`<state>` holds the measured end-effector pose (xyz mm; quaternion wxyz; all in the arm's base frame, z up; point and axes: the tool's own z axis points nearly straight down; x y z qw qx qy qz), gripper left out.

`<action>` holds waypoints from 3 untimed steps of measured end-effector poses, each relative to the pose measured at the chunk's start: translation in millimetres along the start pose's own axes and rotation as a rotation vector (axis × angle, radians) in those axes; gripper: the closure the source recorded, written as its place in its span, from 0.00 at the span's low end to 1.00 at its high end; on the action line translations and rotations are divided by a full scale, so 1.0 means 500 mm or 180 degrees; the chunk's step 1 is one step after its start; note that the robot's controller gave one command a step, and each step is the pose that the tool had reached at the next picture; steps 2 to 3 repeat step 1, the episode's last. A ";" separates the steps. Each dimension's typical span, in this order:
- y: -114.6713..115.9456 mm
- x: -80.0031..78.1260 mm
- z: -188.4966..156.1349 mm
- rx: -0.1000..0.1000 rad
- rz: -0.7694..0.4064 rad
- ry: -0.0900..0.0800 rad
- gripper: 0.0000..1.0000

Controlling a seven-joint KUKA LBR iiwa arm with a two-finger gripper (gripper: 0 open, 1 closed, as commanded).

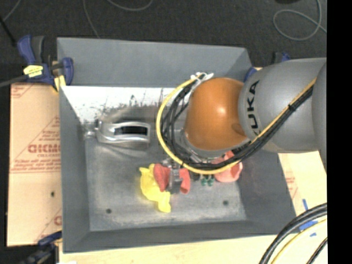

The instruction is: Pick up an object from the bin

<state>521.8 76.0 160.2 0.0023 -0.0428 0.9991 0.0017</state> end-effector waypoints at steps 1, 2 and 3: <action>0.000 0.000 0.000 0.0000 0.0002 0.0000 1.00; 0.000 0.000 0.000 0.0000 0.0002 0.0000 1.00; 0.000 0.000 0.000 0.0000 0.0002 0.0000 1.00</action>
Offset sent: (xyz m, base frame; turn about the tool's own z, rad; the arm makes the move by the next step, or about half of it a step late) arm 0.0236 -0.0118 0.1217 -0.0276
